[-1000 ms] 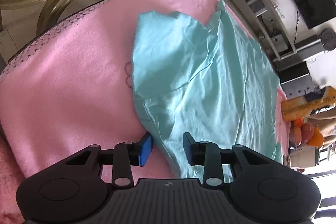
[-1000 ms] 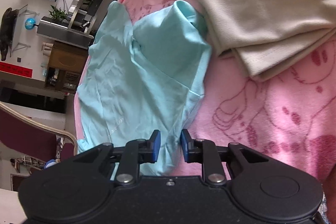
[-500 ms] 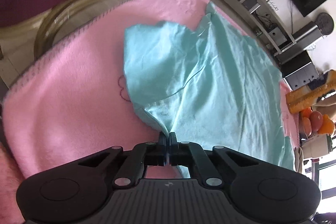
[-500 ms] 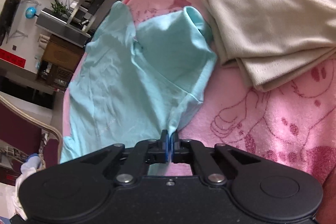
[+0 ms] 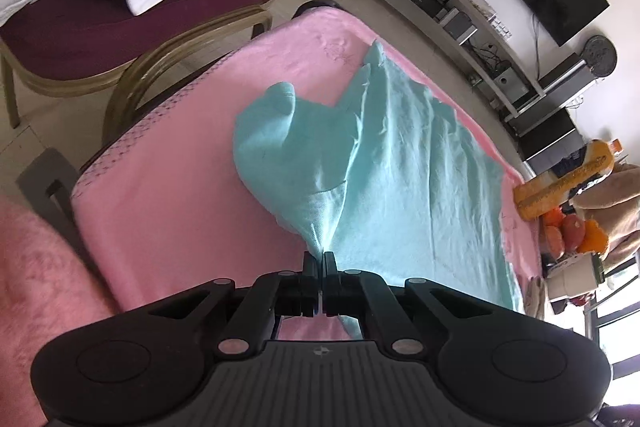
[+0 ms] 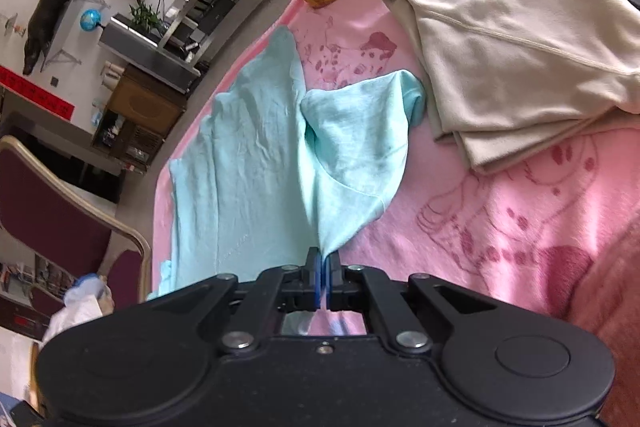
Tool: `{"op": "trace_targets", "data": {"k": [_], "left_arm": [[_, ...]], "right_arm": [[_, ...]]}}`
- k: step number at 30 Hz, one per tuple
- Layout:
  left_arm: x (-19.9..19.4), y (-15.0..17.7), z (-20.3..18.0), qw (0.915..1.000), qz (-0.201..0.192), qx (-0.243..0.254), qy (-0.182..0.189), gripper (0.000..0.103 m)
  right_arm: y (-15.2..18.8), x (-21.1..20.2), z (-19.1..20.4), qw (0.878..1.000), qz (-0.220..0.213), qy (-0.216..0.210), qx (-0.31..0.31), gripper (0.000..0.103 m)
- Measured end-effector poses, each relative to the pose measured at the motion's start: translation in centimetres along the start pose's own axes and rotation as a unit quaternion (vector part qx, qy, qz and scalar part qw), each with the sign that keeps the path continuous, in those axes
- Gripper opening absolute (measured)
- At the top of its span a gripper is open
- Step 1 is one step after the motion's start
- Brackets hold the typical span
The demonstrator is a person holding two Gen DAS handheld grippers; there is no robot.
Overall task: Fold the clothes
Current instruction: 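Grasp the T-shirt hem with the left gripper while the right gripper grasps the hem, then pull the hem with both grippers to spread the T-shirt flat, then release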
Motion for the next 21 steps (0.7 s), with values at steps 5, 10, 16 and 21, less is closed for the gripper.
{"op": "trace_targets", "data": {"k": [5, 10, 16, 21], "left_arm": [[3.2, 1.4, 0.8, 0.9978, 0.024, 0.019, -0.059, 0.001], [4.4, 1.9, 1.1, 0.9944, 0.038, 0.04, -0.09, 0.005], [1.9, 2.0, 0.9, 0.9961, 0.058, 0.048, -0.046, 0.031], [1.7, 5.1, -3.1, 0.9786, 0.084, 0.187, -0.017, 0.036]], "right_arm": [[1.3, 1.5, -0.1, 0.999, 0.004, 0.038, -0.039, 0.002], [2.6, 2.9, -0.2, 0.992, 0.022, 0.071, -0.099, 0.005], [2.8, 0.1, 0.7, 0.988, 0.034, 0.063, -0.135, 0.02], [5.8, 0.4, 1.8, 0.972, 0.107, 0.005, -0.21, 0.021]]}}
Point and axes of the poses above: each gripper's, at about its wrist camera, not at the fingertips, and x roughly the way its jaws point, z to its left, y to its underside, the point moved 1 cm from there along x, roughly the way its jaws point, and after that the axes turned 5 degrees about x, right-handed, at the moved point
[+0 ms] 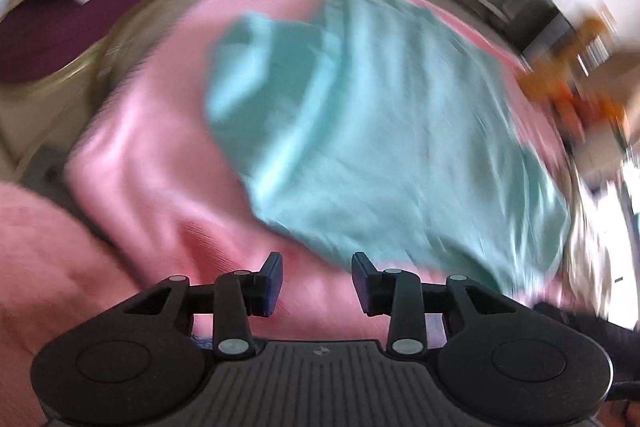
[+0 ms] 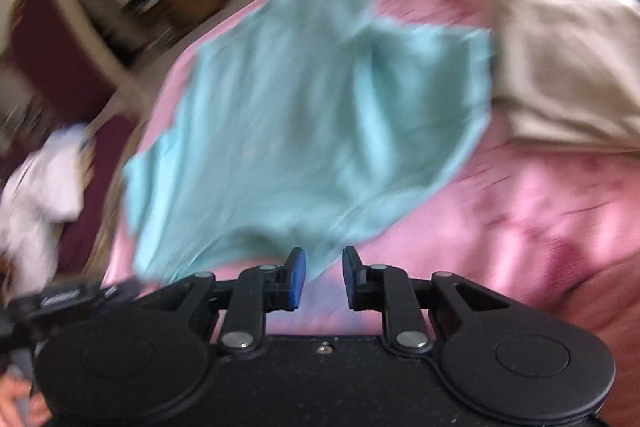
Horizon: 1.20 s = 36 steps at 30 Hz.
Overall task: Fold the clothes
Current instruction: 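Pull the hem with both grippers to spread the T-shirt flat, then release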
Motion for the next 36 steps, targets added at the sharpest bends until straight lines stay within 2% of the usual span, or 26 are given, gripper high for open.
{"op": "trace_targets", "data": {"k": [3, 7, 8, 9, 10, 11, 15, 16, 20, 23, 25, 26, 27, 28, 29, 31, 33, 36], "left_arm": [[1.3, 0.1, -2.1, 0.9974, -0.002, 0.063, -0.035, 0.036], [3.0, -0.1, -2.8, 0.9933, 0.005, 0.095, -0.065, 0.027], [3.3, -0.2, -2.8, 0.9924, 0.006, 0.1, -0.071, 0.025], [3.2, -0.2, -2.9, 0.9918, 0.002, 0.106, -0.072, 0.015], [3.1, -0.2, -2.9, 0.9916, 0.002, 0.108, -0.071, 0.012], [2.9, -0.3, -2.8, 0.9915, 0.004, 0.109, -0.071, 0.011], [1.2, -0.4, -2.7, 0.9927, 0.016, 0.106, -0.054, 0.009], [0.7, -0.5, -2.8, 0.9924, 0.018, 0.111, -0.05, 0.0], [2.2, -0.2, -2.9, 0.9891, 0.057, 0.128, -0.046, 0.0], [2.2, 0.1, -2.9, 0.9876, 0.055, 0.137, -0.053, 0.006], [1.6, 0.1, -2.7, 0.9883, 0.047, 0.137, -0.047, 0.01], [0.9, -0.2, -2.6, 0.9894, 0.037, 0.135, -0.038, 0.011], [0.1, -0.5, -2.5, 0.9902, 0.023, 0.134, -0.031, 0.013], [-0.5, -0.9, -2.4, 0.9906, 0.007, 0.134, -0.028, 0.02], [-1.1, -1.4, -2.4, 0.9908, -0.008, 0.133, -0.026, 0.023], [-1.0, -2.7, -2.7, 0.9892, -0.028, 0.139, -0.038, 0.025], [0.5, -3.9, -3.2, 0.9871, -0.032, 0.147, -0.055, 0.025], [3.7, -4.7, -3.0, 0.9843, -0.009, 0.154, -0.086, 0.024]], "right_arm": [[1.0, 1.5, 1.7, 0.998, 0.0, 0.018, -0.06, 0.028], [1.6, 2.5, 3.1, 0.99, -0.011, 0.058, -0.126, 0.029], [1.6, 2.9, 3.2, 0.988, -0.016, 0.072, -0.136, 0.026], [1.6, 3.0, 3.3, 0.986, -0.022, 0.084, -0.142, 0.021], [1.5, 3.0, 3.3, 0.985, -0.029, 0.094, -0.144, 0.009], [1.4, 3.0, 3.3, 0.983, -0.036, 0.104, -0.146, 0.006], [1.4, 1.1, 3.4, 0.988, -0.037, 0.091, -0.122, 0.004], [1.4, 0.6, 3.5, 0.99, -0.028, 0.082, -0.109, 0.004], [1.2, 1.2, 3.4, 0.991, 0.0, 0.089, -0.104, 0.004], [1.2, 2.4, 3.1, 0.991, 0.019, 0.089, -0.101, 0.006], [1.2, 2.3, 3.1, 0.99, 0.031, 0.087, -0.107, 0.012], [1.1, 1.8, 3.3, 0.99, 0.032, 0.085, -0.109, 0.02], [0.9, 1.2, 3.5, 0.99, 0.027, 0.081, -0.111, 0.022], [0.5, 0.5, 3.7, 0.991, 0.016, 0.074, -0.111, 0.022], [0.0, -0.1, 3.8, 0.992, 0.001, 0.07, -0.109, 0.022], [-1.3, -0.5, 3.7, 0.991, -0.031, 0.074, -0.104, 0.021], [-2.8, -0.2, 3.5, 0.991, -0.054, 0.078, -0.096, 0.021], [-4.5, 2.2, 2.2, 0.994, -0.046, 0.072, -0.068, 0.019]]}}
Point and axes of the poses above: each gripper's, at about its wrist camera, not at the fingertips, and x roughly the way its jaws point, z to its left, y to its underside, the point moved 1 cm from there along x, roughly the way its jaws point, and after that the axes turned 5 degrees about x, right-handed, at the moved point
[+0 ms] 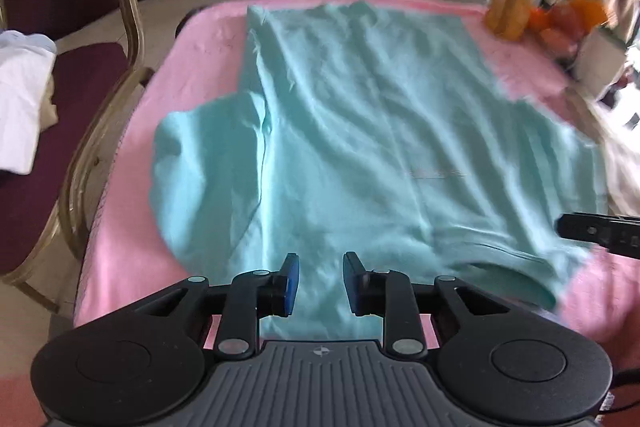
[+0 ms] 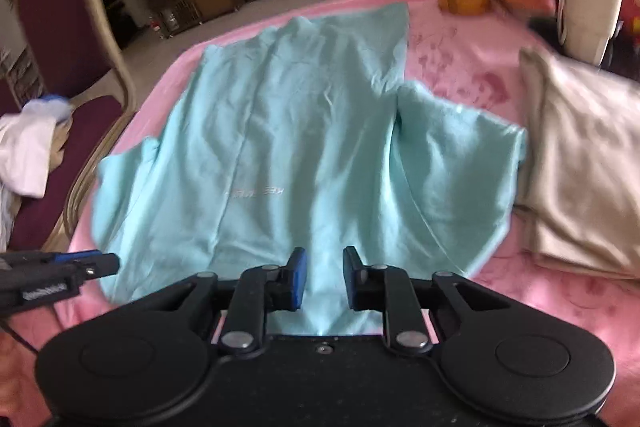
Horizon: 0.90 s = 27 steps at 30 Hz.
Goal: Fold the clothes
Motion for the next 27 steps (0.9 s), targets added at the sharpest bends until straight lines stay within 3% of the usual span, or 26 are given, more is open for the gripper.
{"op": "trace_targets", "data": {"k": [3, 6, 8, 10, 13, 18, 22, 27], "left_arm": [[1.8, 0.6, 0.3, 0.9984, 0.031, 0.021, -0.042, 0.027], [1.5, 1.4, 0.7, 0.9928, 0.049, 0.046, -0.099, 0.032], [1.4, 1.7, 1.4, 0.9914, 0.056, 0.042, -0.111, 0.033], [1.1, 1.9, 1.9, 0.9911, 0.061, 0.033, -0.114, 0.033], [0.2, 1.9, 2.6, 0.9923, 0.063, 0.013, -0.106, 0.03], [-1.8, 0.1, 1.6, 0.999, 0.01, 0.0, -0.044, 0.03], [-2.2, -1.6, -0.8, 0.9998, -0.008, -0.005, 0.015, 0.032], [0.1, -2.3, -3.1, 0.9981, 0.001, -0.018, 0.058, 0.032]], "right_arm": [[0.8, 1.6, -0.2, 0.999, 0.029, 0.02, -0.019, 0.018], [2.0, 1.5, 0.0, 0.994, 0.051, 0.072, -0.071, 0.013], [2.4, 0.9, -0.5, 0.99, 0.053, 0.103, -0.078, 0.013], [2.4, 0.5, -1.3, 0.992, 0.055, 0.097, -0.06, 0.013], [1.4, -0.4, -2.3, 0.995, 0.057, 0.075, -0.02, 0.015], [-3.2, -4.4, -5.6, 0.996, -0.013, 0.01, 0.089, 0.033], [-7.6, -5.5, -10.0, 0.979, -0.045, -0.019, 0.196, 0.034], [-9.5, -2.5, -15.3, 0.955, -0.024, -0.028, 0.295, 0.034]]}}
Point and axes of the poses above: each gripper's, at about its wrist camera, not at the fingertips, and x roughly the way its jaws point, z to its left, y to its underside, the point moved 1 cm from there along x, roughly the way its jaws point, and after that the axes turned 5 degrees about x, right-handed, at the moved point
